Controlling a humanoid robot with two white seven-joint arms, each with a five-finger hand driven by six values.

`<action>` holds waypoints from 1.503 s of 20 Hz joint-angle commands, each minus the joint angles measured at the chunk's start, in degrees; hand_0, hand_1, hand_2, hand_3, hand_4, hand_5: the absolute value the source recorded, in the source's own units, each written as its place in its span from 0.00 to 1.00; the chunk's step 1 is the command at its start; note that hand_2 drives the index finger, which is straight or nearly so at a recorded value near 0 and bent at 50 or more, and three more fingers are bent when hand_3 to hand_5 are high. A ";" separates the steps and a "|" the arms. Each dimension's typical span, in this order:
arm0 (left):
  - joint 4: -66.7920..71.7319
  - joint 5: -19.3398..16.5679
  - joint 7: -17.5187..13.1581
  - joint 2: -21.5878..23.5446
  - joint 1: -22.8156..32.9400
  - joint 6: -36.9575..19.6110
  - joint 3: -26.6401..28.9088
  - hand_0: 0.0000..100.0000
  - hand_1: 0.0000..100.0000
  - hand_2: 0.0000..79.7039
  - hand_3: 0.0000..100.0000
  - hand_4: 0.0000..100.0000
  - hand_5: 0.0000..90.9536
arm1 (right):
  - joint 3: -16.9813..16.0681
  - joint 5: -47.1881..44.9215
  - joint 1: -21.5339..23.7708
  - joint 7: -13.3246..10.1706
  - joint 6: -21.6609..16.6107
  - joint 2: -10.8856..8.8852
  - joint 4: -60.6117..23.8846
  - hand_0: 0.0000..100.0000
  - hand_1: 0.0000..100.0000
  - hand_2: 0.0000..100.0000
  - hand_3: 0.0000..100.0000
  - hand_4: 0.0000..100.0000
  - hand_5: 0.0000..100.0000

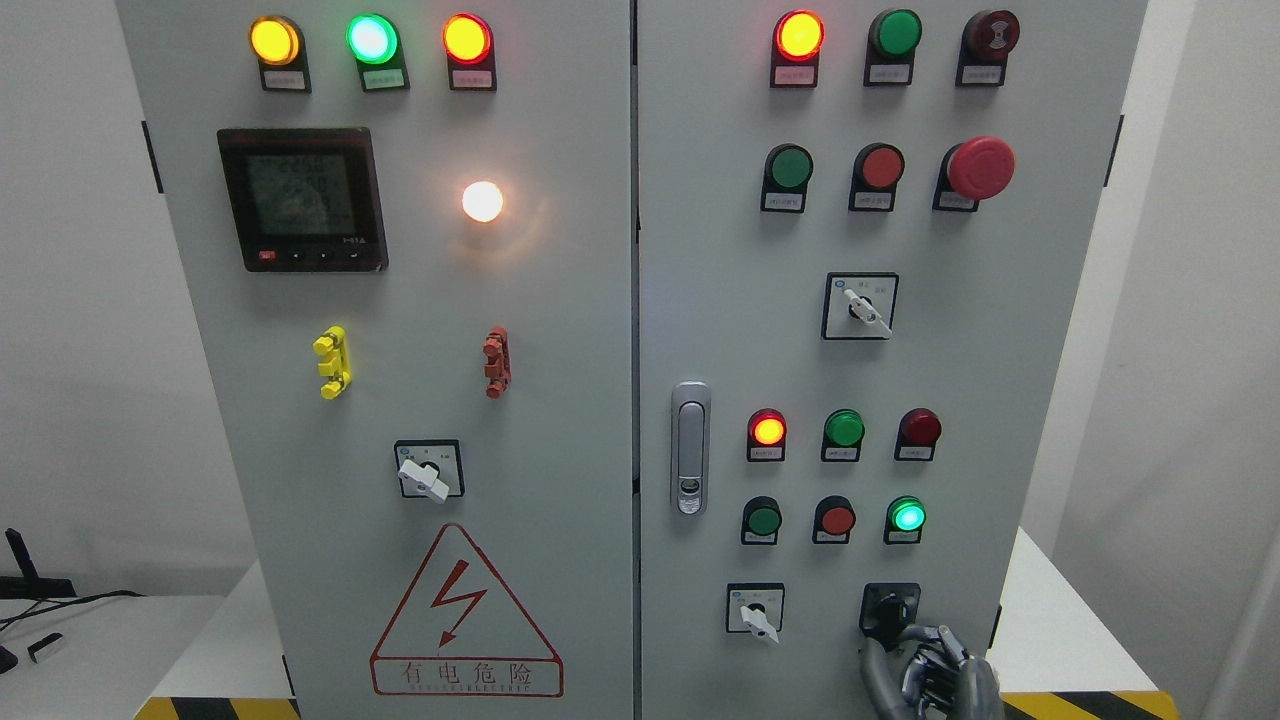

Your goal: Trip black knob to open circuit

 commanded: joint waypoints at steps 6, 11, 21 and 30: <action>0.00 0.27 0.04 0.06 0.00 -0.04 0.00 0.12 0.39 0.00 0.00 0.00 0.00 | -0.70 0.00 0.09 0.03 -0.11 -0.09 -0.01 0.42 0.72 0.50 0.95 1.00 1.00; 0.00 0.27 0.04 -0.02 0.00 -0.04 0.00 0.12 0.39 0.00 0.00 0.00 0.00 | -0.79 0.00 0.00 0.03 -0.11 0.00 -0.01 0.40 0.73 0.50 0.95 1.00 1.00; 0.00 0.27 0.04 -0.02 0.00 -0.04 0.00 0.12 0.39 0.00 0.00 0.00 0.00 | -1.14 0.09 0.09 0.03 -0.11 -0.09 0.17 0.36 0.73 0.51 0.95 1.00 1.00; 0.00 0.27 0.04 -0.02 0.00 -0.04 0.00 0.12 0.39 0.00 0.00 0.00 0.00 | -1.40 0.09 0.09 0.03 -0.11 -0.09 0.17 0.34 0.73 0.51 0.95 1.00 1.00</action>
